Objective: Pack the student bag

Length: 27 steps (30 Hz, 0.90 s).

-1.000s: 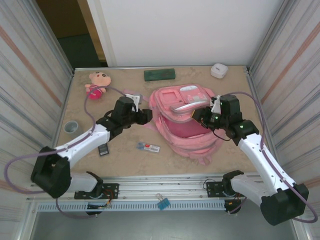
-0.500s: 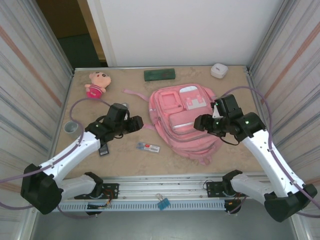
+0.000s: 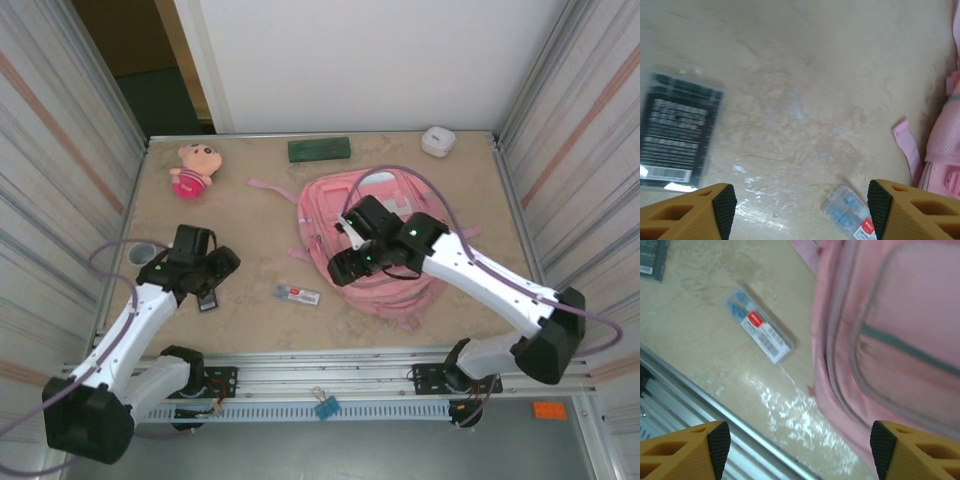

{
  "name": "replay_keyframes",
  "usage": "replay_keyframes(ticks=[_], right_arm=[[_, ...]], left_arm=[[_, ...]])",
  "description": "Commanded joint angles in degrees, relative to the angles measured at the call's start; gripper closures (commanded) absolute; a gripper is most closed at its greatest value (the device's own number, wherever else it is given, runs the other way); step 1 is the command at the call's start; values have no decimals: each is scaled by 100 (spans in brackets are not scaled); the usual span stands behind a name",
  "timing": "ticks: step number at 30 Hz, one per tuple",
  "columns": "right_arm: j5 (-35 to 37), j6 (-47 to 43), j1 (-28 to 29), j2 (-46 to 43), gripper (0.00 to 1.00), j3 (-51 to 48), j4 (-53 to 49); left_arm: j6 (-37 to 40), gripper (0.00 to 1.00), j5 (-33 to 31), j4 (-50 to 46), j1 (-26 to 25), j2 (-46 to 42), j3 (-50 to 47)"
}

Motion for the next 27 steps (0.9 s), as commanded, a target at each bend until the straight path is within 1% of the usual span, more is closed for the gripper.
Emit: replay_keyframes(ticks=[1, 5, 8, 12, 16, 20, 23, 25, 27], right_arm=[[153, -694, 48, 393, 24, 392, 318], [-127, -772, 47, 915, 24, 687, 517], [-114, -750, -47, 1197, 23, 790, 723], [-379, -477, -638, 1703, 24, 1197, 780], [-582, -284, -1264, 2066, 24, 1449, 1118], [-800, 178, -1935, 2481, 25, 1773, 1623], [-1186, 577, -2358, 2763, 27, 1844, 2252], [-1302, 747, -2551, 2945, 27, 1900, 2666], [-1264, 815, -2708, 3234, 27, 2107, 2932]], left_arm=[[107, 27, 135, -339, 394, -300, -75], [388, 24, 91, -439, 705, -339, -14], [623, 22, 105, -368, 733, -160, 87], [1085, 20, 384, 33, 733, 236, 358], [1599, 19, 433, 545, 712, 736, 808], [2124, 20, 390, 1024, 605, 1526, 1417], [2648, 23, 748, 1761, 498, 2091, 1764], [2728, 25, 960, 2267, 474, 2493, 1953], [2719, 25, 1015, 2481, 460, 3133, 2339]])
